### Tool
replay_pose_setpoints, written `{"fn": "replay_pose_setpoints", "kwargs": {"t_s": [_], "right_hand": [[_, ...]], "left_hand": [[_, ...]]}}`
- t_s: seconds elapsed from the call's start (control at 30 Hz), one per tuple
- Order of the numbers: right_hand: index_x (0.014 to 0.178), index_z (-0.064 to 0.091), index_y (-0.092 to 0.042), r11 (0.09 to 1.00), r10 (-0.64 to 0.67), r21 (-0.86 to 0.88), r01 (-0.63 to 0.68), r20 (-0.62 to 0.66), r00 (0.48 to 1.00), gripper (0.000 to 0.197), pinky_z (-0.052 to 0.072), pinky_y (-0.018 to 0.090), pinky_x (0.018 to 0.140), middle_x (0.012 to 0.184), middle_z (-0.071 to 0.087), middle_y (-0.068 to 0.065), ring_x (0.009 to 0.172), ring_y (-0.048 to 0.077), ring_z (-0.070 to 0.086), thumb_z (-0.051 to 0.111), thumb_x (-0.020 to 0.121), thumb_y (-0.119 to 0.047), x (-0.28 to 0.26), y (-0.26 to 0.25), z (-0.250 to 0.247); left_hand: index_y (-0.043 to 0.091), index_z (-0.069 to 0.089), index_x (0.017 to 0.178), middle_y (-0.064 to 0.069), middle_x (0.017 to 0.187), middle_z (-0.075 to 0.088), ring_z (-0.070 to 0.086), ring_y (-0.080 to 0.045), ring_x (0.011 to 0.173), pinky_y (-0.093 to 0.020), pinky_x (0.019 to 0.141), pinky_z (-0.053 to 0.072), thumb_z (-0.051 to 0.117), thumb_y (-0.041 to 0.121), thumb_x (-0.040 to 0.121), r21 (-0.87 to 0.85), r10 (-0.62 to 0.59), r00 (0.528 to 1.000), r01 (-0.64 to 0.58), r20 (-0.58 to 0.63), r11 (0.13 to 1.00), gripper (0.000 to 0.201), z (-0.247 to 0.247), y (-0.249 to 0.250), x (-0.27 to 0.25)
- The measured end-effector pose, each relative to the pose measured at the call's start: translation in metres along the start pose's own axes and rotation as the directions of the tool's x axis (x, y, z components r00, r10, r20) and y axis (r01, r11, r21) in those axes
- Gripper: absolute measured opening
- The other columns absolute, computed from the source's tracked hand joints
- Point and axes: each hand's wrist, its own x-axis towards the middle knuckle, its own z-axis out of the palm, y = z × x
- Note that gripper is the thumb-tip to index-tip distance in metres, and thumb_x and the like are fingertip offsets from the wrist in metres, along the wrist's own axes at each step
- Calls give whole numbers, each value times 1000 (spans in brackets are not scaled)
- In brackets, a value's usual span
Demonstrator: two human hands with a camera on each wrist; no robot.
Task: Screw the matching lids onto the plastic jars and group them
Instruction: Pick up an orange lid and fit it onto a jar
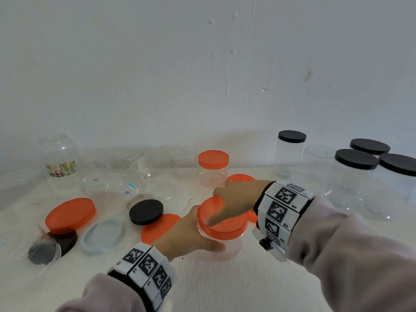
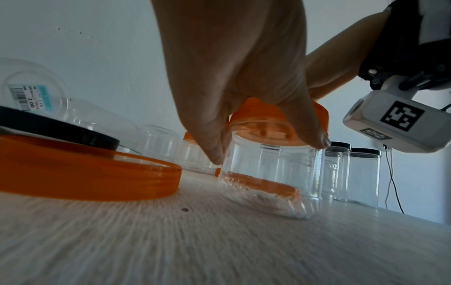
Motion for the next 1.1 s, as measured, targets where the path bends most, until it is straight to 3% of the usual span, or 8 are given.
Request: {"fn": "replay_pose_setpoints", "kwargs": {"t_s": [0.1, 0.27, 0.5, 0.6, 0.7, 0.9, 1.03, 1.1], "right_hand": [[151, 16, -33, 1000, -5, 15, 4, 21, 1000, 100, 34, 50, 105, 156, 20, 1, 137, 29, 34, 51, 71, -83, -1, 2, -2], [145, 18, -52, 983, -154, 112, 146, 67, 986, 89, 36, 47, 103, 150, 23, -11, 137, 25, 30, 71, 73, -59, -2, 4, -5], [149, 19, -37, 999, -22, 44, 21, 11, 1000, 92, 41, 43, 88, 151, 28, 1, 101, 23, 52, 48, 74, -82, 3, 0, 3], [150, 21, -29, 998, 24, 54, -24, -1, 1000, 98, 38, 46, 100, 153, 29, 4, 131, 28, 42, 44, 73, -84, 4, 2, 3], [150, 14, -39, 994, -36, 105, 33, 27, 999, 99, 34, 49, 107, 155, 22, -3, 138, 27, 32, 60, 71, -77, 1, 6, -1], [143, 20, -52, 983, -120, 146, 111, 51, 991, 89, 37, 47, 103, 148, 26, -11, 135, 25, 33, 70, 71, -64, 1, 6, 0], [149, 19, -40, 996, -36, 87, 35, 7, 999, 93, 41, 40, 88, 151, 27, -2, 104, 21, 50, 53, 72, -80, 3, 2, 5], [150, 20, -33, 997, 1, 77, 0, -19, 1000, 98, 40, 43, 92, 152, 28, 1, 115, 24, 50, 49, 71, -84, 4, 1, 6]], "left_hand": [[35, 29, 136, 20, 122, 52, 52, 6, 106, -9, 76, 44, 89, 30, 61, -5, -17, 1000, 17, -5, 1000, 97, -1, -2, 1], [33, 20, 144, 16, 133, 47, 48, -7, 121, -28, 101, 43, 91, 34, 58, -2, -25, 1000, 25, 1, 1000, 112, -1, -5, 3], [34, 29, 136, 18, 124, 52, 52, 3, 109, -12, 79, 42, 90, 31, 60, -13, -5, 1000, 5, -6, 1000, 98, 0, -2, 2], [35, 30, 135, 19, 124, 52, 51, 5, 108, -10, 75, 42, 90, 28, 61, -33, 2, 1000, -2, -1, 999, 95, 0, -2, 1], [32, 28, 139, 17, 128, 51, 51, -1, 115, -18, 88, 43, 90, 27, 60, -45, -10, 1000, 10, -1, 999, 100, 0, -4, 2], [31, 22, 143, 14, 133, 49, 49, -8, 121, -35, 104, 43, 91, 30, 57, -27, -12, 1000, 12, -1, 1000, 111, 0, -3, 3], [31, 29, 139, 16, 125, 54, 52, -2, 115, -25, 95, 45, 90, 30, 59, -24, -6, 1000, 6, -5, 1000, 101, 1, -4, 2], [32, 30, 136, 18, 122, 55, 52, 3, 110, -16, 85, 44, 90, 30, 60, -21, -3, 1000, 3, -1, 1000, 97, 0, -3, 2]]}}
